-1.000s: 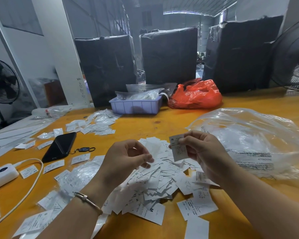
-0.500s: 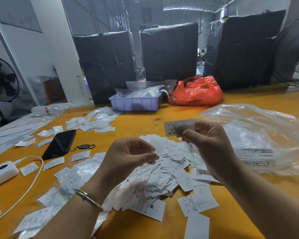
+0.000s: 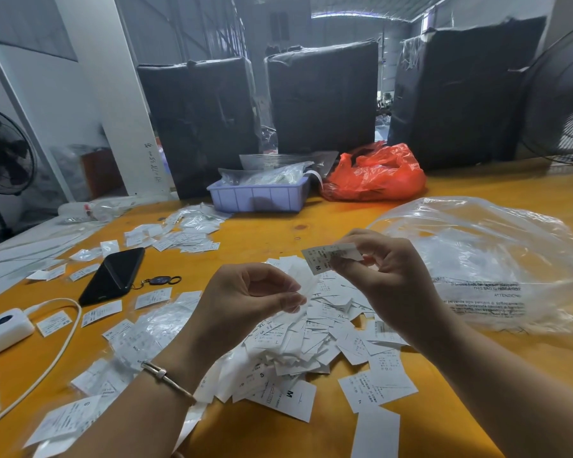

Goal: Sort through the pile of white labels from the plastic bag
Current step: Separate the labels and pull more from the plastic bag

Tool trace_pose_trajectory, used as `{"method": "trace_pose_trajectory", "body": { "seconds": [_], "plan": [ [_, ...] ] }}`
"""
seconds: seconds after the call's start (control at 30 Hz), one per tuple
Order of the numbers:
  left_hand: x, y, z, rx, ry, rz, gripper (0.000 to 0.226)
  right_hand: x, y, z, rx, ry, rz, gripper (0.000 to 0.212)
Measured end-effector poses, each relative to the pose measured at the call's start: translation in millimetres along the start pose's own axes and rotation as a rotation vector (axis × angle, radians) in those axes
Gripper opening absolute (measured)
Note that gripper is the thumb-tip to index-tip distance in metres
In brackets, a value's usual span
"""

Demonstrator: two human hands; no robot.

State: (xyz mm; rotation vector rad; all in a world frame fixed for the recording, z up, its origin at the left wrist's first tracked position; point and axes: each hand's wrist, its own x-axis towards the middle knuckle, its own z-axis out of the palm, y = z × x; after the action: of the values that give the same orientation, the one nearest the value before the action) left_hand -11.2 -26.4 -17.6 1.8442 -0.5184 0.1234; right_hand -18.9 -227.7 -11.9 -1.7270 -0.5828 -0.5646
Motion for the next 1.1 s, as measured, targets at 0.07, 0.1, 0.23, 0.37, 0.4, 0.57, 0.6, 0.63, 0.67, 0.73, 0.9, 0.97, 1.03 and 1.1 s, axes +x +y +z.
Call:
{"method": "trace_pose_trajectory", "body": {
  "seconds": [0.07,0.1,0.23,0.37,0.4,0.57,0.6,0.63,0.67,0.73,0.9,0.97,1.03,1.1],
  "plan": [
    [0.1,-0.2,0.1,-0.001,0.001,-0.001,0.022,-0.4,0.1,0.4,-0.028,-0.009,0.002,0.016],
    [-0.2,-0.5,-0.1,-0.006,0.002,0.0,0.023,-0.3,0.1,0.9,-0.046,-0.014,0.0,0.016],
    [-1.7,-2.4,-1.5,0.022,-0.008,0.002,0.024,-1.4,-0.2,1.5,-0.124,-0.057,-0.017,0.02],
    [-1.7,-3.7,-0.9,0.059,-0.024,0.003,0.026,-2.3,1.5,1.2,-0.221,-0.084,-0.041,0.019],
    [-1.5,-3.6,-1.0,0.067,-0.03,0.005,0.027,-2.2,2.3,1.2,-0.236,-0.073,-0.035,0.019],
    [-1.5,-4.3,-0.8,0.085,-0.042,0.004,0.023,-0.4,4.7,0.1,-0.213,-0.036,0.044,0.022],
    [-1.3,-4.4,-0.9,0.088,-0.042,0.005,0.023,-0.4,5.1,-0.1,-0.211,-0.035,0.056,0.023],
    [-1.2,-4.1,-0.6,0.091,-0.042,0.008,0.023,-0.6,5.6,-0.3,-0.208,-0.033,0.064,0.022],
    [-1.0,-3.8,-0.1,0.095,-0.042,0.01,0.023,-0.6,6.0,-0.8,-0.203,-0.031,0.069,0.021],
    [-0.5,-3.7,0.1,0.094,-0.035,0.013,0.023,-0.6,6.4,-1.7,-0.202,-0.025,0.075,0.017],
    [-0.7,-4.0,-1.0,0.058,-0.003,0.02,0.016,-0.9,6.7,-2.3,-0.218,-0.004,0.072,0.018],
    [-0.6,-4.0,-1.3,0.043,0.009,0.018,0.016,-1.4,6.4,-2.7,-0.216,-0.009,0.062,0.018],
    [-0.6,-4.0,-1.2,0.033,0.011,0.02,0.016,-1.8,5.9,-2.3,-0.225,-0.012,0.049,0.02],
    [-0.5,-4.1,-1.4,0.029,0.008,0.025,0.016,-2.0,4.7,-1.2,-0.233,-0.021,0.042,0.021]
  ]
}}
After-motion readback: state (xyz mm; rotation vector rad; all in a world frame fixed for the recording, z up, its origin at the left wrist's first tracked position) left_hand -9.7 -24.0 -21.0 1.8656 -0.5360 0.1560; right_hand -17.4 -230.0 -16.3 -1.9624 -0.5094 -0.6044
